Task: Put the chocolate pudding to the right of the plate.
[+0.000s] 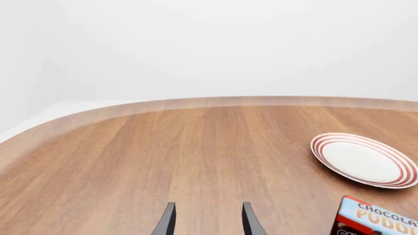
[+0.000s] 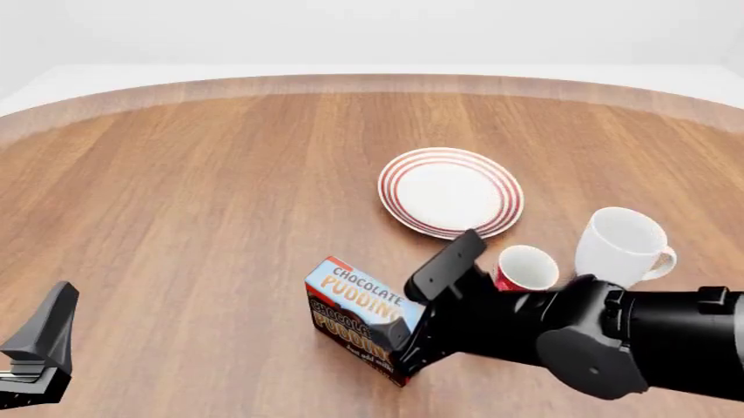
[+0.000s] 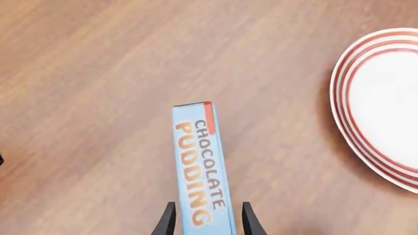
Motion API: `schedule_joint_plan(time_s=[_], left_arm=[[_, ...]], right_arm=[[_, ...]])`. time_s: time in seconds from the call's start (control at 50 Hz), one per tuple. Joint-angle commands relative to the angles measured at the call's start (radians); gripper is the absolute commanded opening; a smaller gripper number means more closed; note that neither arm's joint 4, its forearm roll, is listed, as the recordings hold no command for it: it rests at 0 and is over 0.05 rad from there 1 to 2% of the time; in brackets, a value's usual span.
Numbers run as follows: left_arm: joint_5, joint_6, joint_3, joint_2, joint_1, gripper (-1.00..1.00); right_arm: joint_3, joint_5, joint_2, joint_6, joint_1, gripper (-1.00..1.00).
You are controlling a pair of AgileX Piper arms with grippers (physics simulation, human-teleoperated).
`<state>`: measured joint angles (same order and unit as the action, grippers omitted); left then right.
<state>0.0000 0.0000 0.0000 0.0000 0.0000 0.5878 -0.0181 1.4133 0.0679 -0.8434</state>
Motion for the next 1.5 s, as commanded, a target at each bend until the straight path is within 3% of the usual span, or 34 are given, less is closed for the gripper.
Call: schedule_joint_plan(time_s=[0.02, 0.44, 0.46, 0.78, 0.96, 1.18, 1.5], left_arm=[[0.0, 0.0, 0.0, 0.0, 0.0, 1.0], [0.0, 0.0, 0.0, 0.0, 0.0, 1.0], [0.0, 0.0, 0.0, 0.0, 0.0, 1.0], [0.0, 0.0, 0.0, 0.0, 0.0, 1.0], [0.0, 0.0, 0.0, 0.0, 0.0, 1.0], [0.0, 0.0, 0.0, 0.0, 0.0, 1.0], [0.0, 0.0, 0.0, 0.0, 0.0, 1.0]], right_arm=[[-0.023, -0.046, 0.038, 0.018, 0.0, 1.0], [-0.053, -0.092, 0.069, 0.024, 0.005, 1.0], [-0.058, -0.093, 0.061, 0.017, 0.012, -1.0], [-0.041, -0.083, 0.045, 0.01, 0.007, -1.0], [-0.003, -0.034, -0.003, -0.03, 0.034, -1.0], [0.055, 0.063, -0.136, -0.097, 0.109, -1.0], [0.193, 0.122, -0.128, -0.15, 0.201, -1.0]])
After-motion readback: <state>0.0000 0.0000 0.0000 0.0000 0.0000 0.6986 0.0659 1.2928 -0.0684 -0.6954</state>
